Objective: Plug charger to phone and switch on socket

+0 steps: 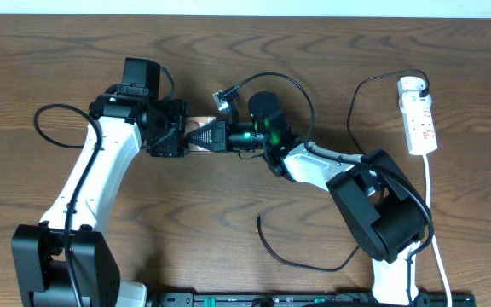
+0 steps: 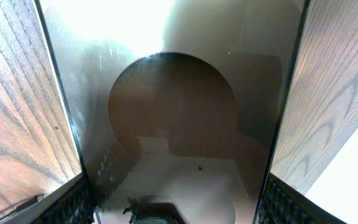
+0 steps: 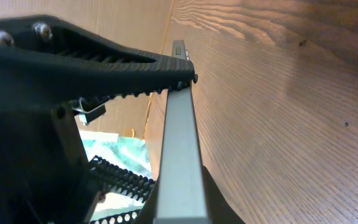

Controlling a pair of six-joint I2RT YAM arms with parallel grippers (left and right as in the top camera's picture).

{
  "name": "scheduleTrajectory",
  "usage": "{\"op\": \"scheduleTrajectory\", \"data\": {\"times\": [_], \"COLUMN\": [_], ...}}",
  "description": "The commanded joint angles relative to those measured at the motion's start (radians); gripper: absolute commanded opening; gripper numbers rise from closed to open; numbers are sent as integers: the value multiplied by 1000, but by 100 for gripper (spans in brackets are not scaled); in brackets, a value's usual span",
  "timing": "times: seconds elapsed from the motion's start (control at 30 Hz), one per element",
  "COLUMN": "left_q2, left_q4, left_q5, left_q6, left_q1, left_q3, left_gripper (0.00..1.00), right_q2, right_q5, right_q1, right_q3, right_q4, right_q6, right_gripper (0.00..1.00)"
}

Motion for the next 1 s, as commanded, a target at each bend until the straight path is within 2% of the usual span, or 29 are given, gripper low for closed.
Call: {"op": "scheduleTrajectory", "data": {"times": [0.0,0.3,0.47,0.53,0.77,0.97], "left_q2": [-18,-18,-18,-18,-18,-18], "left_q4": [1,6,86,118,243,370], "left_q5": [-14,-13,25,53,223,311], "left_q6": [42,178,422,483,534,536], "left_q1": [-6,-4,4,10,54,65], "left_q3": [5,5,5,5,5,-12], "left_gripper": [89,91,91,91,91,91], "right_q2": [-7,-7,-7,-7,-7,-7], "right_q5": [-22,-23,-21,-16,24,31], "right_q1": [-1,-55,-120,-154,-290,-385], "right_q3": [15,15,15,15,15,15], "right_q4": [13,13,13,13,-16,43], "right_q6": [24,24,23,23,63,222], "right_gripper": [1,1,1,1,1,1]}}
